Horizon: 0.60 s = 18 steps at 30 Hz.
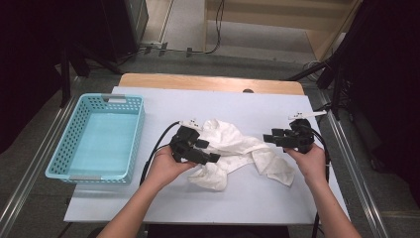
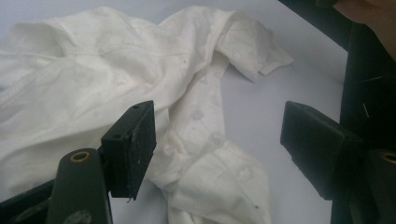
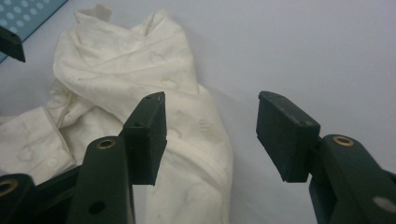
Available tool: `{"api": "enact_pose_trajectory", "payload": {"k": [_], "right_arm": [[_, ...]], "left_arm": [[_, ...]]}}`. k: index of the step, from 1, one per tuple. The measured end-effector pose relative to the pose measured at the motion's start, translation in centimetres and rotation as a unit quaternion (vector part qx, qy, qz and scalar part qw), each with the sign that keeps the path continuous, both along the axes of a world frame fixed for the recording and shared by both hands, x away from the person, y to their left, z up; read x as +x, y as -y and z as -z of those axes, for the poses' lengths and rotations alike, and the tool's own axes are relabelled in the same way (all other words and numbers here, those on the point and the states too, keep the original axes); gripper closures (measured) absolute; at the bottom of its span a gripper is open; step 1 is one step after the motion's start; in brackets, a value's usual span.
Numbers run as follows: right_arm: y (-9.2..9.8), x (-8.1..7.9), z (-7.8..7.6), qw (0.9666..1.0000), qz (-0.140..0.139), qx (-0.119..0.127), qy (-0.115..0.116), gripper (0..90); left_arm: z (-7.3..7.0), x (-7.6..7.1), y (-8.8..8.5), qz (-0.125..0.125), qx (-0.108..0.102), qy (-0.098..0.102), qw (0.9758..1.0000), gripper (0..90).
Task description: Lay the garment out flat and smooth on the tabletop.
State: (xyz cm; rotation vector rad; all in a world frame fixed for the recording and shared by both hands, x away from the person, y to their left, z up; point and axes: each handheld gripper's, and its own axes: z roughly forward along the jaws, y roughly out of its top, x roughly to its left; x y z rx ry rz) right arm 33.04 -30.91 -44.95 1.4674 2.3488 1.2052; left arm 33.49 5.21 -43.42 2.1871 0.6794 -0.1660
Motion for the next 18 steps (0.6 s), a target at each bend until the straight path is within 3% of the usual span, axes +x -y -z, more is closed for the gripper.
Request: {"api": "enact_pose_trajectory", "payload": {"k": [18], "right_arm": [[-0.1, -2.2, 0.8, 0.9999, -0.011, -0.007, -0.008, 41.5]], "left_arm": [[0.3, 2.2, 1.9, 0.006, 0.021, -0.004, 0.9997, 27.4]]}}
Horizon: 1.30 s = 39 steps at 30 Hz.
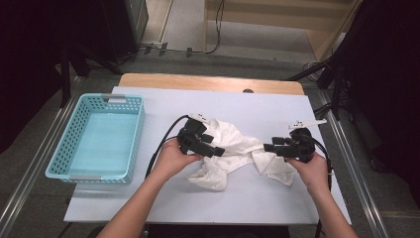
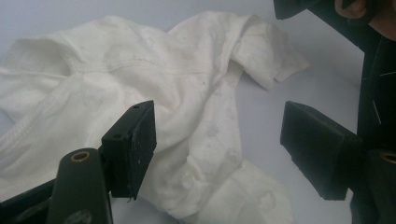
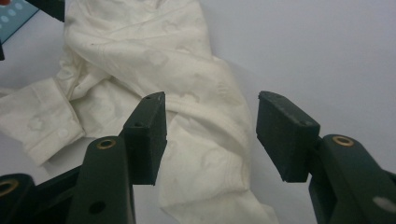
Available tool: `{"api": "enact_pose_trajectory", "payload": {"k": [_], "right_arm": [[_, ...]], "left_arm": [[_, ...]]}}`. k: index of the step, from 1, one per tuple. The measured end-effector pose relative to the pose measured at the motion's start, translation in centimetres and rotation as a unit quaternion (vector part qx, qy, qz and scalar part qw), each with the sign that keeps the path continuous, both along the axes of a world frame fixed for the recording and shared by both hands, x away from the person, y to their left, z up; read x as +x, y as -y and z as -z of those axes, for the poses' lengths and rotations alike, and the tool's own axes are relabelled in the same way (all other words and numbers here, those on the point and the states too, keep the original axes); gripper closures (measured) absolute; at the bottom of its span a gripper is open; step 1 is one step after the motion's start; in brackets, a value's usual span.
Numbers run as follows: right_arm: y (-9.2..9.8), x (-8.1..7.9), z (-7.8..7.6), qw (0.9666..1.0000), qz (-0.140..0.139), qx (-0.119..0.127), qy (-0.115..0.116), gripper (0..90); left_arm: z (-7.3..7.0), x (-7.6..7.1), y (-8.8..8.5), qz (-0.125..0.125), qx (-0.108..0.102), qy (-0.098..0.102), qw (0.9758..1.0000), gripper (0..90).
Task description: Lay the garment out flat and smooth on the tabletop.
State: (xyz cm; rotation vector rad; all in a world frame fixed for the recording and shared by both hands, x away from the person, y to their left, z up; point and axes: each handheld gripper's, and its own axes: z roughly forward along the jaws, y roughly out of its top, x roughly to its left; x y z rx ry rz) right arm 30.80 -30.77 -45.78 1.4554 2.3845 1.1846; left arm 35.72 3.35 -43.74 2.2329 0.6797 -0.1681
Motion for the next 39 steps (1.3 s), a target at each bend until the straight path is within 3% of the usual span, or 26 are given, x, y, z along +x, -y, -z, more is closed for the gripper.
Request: {"api": "enact_pose_trajectory", "payload": {"k": [13, 23, 34, 39], "right_arm": [[-0.2, -1.1, 0.6, 1.0, -0.003, -0.001, -0.007, 41.5], [-0.1, -2.1, 1.0, 0.9999, 0.0, 0.002, -0.014, 41.9], [-0.2, -3.4, 1.4, 0.9999, 0.008, 0.003, -0.014, 42.3], [-0.5, -4.7, 1.9, 0.9998, 0.005, 0.003, -0.019, 43.0]], "left_arm": [[0.2, 1.2, 1.8, 0.015, 0.001, 0.0, 0.9999, 28.5], [0.7, 1.4, 2.6, 0.024, 0.014, 0.014, 0.9995, 31.3], [1.9, 1.9, 3.4, 0.03, 0.019, 0.012, 0.9993, 36.1], [2.2, 1.9, 3.5, 0.022, 0.028, 0.011, 0.9993, 45.6]]}}
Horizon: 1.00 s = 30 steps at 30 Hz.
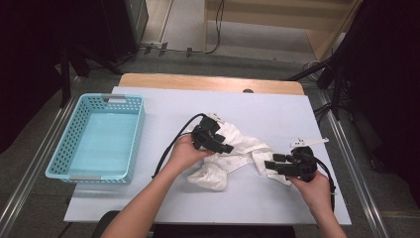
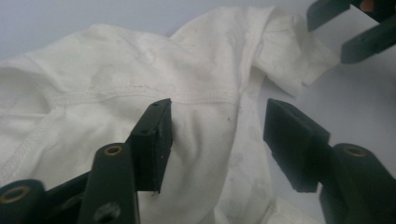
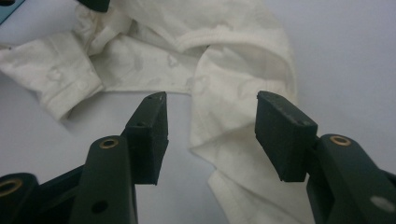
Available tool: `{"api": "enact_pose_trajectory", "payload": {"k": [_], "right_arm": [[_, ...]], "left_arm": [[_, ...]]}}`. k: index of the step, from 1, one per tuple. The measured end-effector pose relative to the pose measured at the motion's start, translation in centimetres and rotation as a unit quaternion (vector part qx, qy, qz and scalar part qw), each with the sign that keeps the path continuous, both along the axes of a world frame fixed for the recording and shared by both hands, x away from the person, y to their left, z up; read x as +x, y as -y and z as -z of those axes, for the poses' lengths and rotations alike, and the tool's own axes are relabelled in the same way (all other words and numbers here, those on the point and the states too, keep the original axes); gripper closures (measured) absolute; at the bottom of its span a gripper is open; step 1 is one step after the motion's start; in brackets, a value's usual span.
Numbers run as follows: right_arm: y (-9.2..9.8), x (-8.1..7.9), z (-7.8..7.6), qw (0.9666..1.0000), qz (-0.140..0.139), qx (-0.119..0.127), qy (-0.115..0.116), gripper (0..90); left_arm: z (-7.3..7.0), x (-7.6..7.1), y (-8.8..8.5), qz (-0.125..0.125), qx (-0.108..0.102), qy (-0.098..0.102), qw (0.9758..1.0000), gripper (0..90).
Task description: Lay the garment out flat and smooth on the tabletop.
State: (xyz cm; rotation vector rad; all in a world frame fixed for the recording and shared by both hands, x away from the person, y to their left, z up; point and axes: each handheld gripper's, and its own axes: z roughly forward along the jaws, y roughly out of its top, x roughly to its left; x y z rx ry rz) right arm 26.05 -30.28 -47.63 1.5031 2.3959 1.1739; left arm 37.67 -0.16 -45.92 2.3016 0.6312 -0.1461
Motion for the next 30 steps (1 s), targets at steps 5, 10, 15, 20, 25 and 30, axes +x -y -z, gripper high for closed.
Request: {"api": "enact_pose_trajectory", "payload": {"k": [5, 10, 15, 20, 25, 30], "right_arm": [[-0.4, -1.1, 1.1, 1.0, 0.0, -0.003, -0.007, 43.9], [-0.7, -0.9, 2.1, 0.9998, 0.002, -0.009, -0.015, 44.5], [-1.2, -0.7, 3.1, 0.9995, -0.002, -0.015, -0.028, 44.4], [-1.6, -0.5, 3.4, 0.9997, -0.003, -0.02, -0.014, 45.9], [-2.3, -0.4, 3.7, 0.9991, -0.004, -0.041, 0.009, 49.9], [-2.9, -0.2, 4.0, 0.9977, 0.007, -0.058, 0.035, 67.1]], "left_arm": [[0.2, 0.0, -0.1, 0.004, 0.009, -0.004, 0.9999, 51.1], [0.5, 0.0, -0.1, 0.013, 0.016, 0.003, 0.9998, 56.0], [1.2, 0.4, -0.2, 0.011, 0.018, 0.0, 0.9998, 70.6], [1.1, 0.8, -0.4, 0.007, 0.01, -0.003, 0.9999, 85.4], [0.3, 1.0, -1.2, -0.004, -0.021, -0.001, 0.9998, 86.0], [-0.4, 1.2, -2.0, -0.016, -0.04, 0.0, 0.9991, 85.9]]}}
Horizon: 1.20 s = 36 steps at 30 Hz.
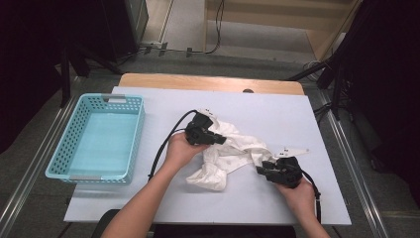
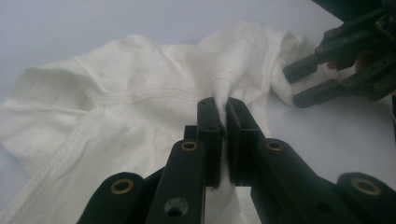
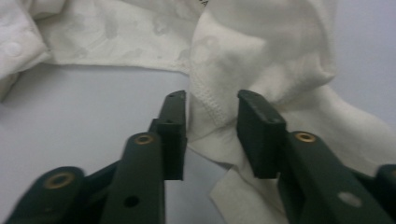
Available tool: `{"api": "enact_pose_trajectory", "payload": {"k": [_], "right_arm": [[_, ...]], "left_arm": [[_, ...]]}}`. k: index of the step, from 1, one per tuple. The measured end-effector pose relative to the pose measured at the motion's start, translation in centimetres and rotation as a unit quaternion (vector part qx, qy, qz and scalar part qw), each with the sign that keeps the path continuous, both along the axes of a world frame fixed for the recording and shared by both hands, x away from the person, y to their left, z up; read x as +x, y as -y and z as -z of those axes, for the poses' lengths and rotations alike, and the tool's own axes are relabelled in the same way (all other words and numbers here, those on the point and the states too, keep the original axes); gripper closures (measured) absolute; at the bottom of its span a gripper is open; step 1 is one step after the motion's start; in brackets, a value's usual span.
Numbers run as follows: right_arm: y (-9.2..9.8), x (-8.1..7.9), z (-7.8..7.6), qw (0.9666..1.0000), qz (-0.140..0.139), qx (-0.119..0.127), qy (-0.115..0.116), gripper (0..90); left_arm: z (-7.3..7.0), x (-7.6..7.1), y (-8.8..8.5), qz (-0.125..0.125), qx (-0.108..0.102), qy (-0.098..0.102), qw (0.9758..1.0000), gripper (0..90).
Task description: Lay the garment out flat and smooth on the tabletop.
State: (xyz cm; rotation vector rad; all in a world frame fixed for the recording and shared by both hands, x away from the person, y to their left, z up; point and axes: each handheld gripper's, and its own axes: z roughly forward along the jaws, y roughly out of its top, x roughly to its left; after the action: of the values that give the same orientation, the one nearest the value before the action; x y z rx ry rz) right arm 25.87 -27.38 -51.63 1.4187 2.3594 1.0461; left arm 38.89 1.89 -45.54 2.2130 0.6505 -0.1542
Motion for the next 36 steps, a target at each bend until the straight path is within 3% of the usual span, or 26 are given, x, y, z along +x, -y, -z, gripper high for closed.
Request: {"api": "enact_pose_trajectory", "payload": {"k": [3, 7, 10, 19, 22, 28, 33, 36], "right_arm": [[0.0, 0.2, 0.0, 0.9999, 0.006, -0.011, 0.005, 80.7], [0.9, 1.1, -0.3, 0.999, 0.016, 0.014, -0.039, 84.3], [1.8, 1.4, -0.9, 0.9985, 0.029, 0.026, -0.038, 84.6], [4.5, 1.8, -3.5, 0.9959, 0.064, 0.063, 0.002, 85.0], [5.2, 2.3, -4.4, 0.9956, 0.068, 0.064, 0.014, 85.1], [6.0, 4.2, -5.8, 0.9948, 0.076, 0.063, 0.023, 85.4], [6.3, 6.1, -6.4, 0.9941, 0.08, 0.068, 0.028, 85.4], [6.5, 7.2, -6.5, 0.9939, 0.081, 0.069, 0.028, 85.4]], "left_arm": [[-0.3, 0.2, -0.4, -0.004, -0.012, 0.001, 0.9999, 85.9], [-0.5, 0.3, -0.8, -0.01, -0.016, 0.002, 0.9998, 85.9], [-0.8, 0.4, -1.2, -0.016, -0.023, 0.005, 0.9996, 85.9], [-1.4, 0.7, -1.9, -0.032, -0.042, 0.004, 0.9986, 85.8], [-1.6, 1.1, -2.0, -0.039, -0.054, -0.003, 0.9978, 85.8], [-2.0, 2.0, -1.8, -0.05, -0.051, 0.002, 0.9975, 85.7], [-2.1, 3.1, -1.7, -0.054, -0.045, -0.013, 0.9975, 84.3], [-2.0, 3.8, -1.6, -0.06, -0.036, -0.008, 0.9975, 84.3]]}}
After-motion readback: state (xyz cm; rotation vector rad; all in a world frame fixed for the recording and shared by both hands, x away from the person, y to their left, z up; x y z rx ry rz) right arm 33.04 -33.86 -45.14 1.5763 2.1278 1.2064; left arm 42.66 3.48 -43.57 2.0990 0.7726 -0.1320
